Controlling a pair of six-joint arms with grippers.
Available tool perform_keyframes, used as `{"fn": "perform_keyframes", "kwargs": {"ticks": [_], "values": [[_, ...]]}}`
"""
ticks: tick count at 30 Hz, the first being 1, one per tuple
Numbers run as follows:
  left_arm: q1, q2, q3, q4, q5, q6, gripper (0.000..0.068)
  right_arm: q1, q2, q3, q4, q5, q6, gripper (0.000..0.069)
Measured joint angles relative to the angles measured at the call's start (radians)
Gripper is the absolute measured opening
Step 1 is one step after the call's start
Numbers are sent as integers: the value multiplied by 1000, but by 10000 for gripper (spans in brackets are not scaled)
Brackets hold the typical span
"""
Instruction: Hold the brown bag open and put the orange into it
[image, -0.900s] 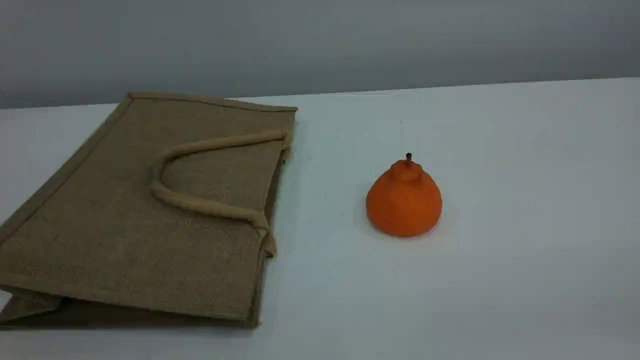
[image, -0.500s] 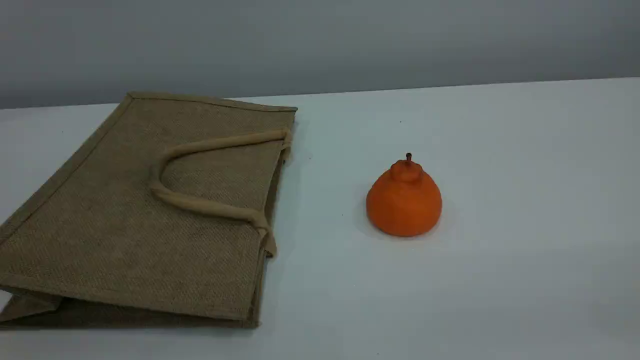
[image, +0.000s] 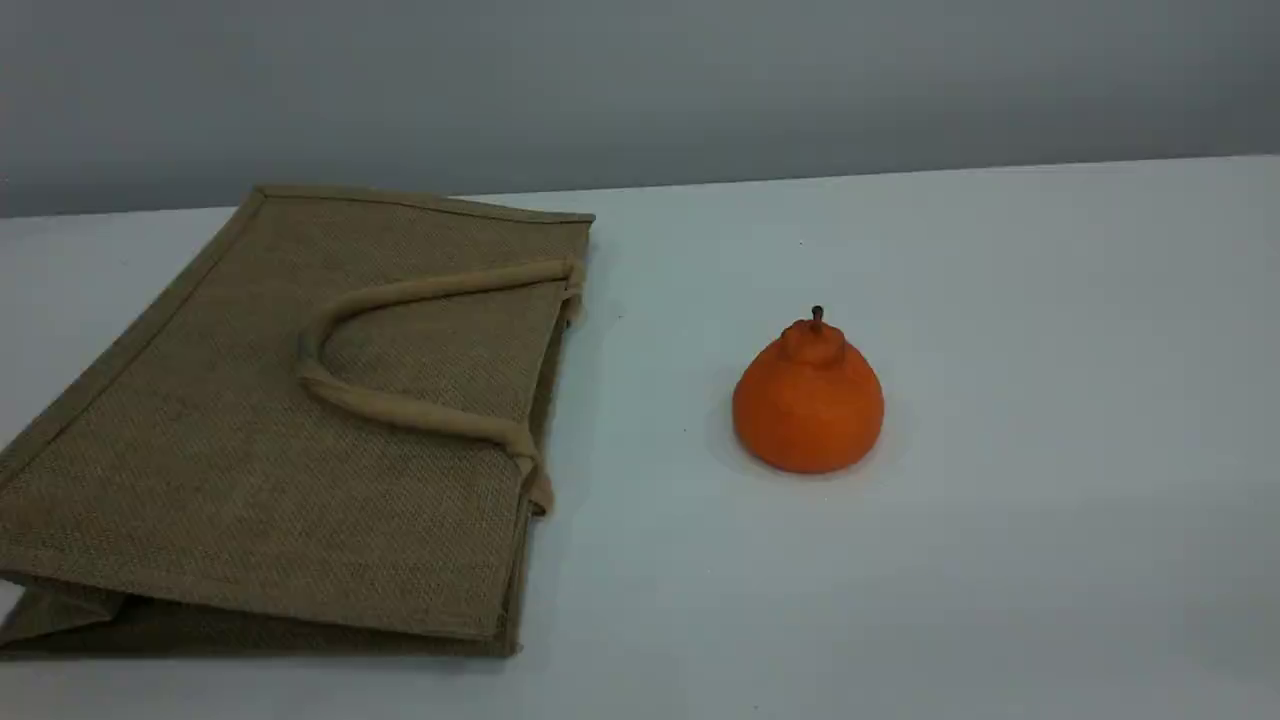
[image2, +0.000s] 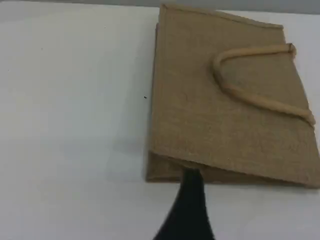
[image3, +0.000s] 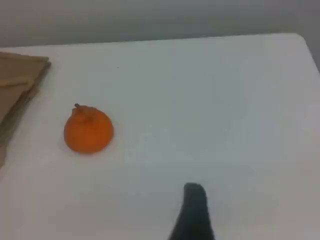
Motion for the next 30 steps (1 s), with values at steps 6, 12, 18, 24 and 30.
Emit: {"fn": "perform_keyframes", "kwargs": {"ticks": [6, 12, 18, 24, 30], "values": [[0, 0, 0, 0, 0, 0, 575, 0, 0, 0, 0, 0, 0, 509], [0, 0, 0, 0, 0, 0, 575, 0, 0, 0, 0, 0, 0, 509], [0, 0, 0, 0, 0, 0, 575, 0, 0, 0, 1, 0, 0, 509], [0, 8, -4, -1, 0, 0, 575, 0, 0, 0, 9, -3, 0, 509], [0, 146, -52, -30, -41, 0, 575, 0, 89, -45, 56, -50, -42, 509]]}}
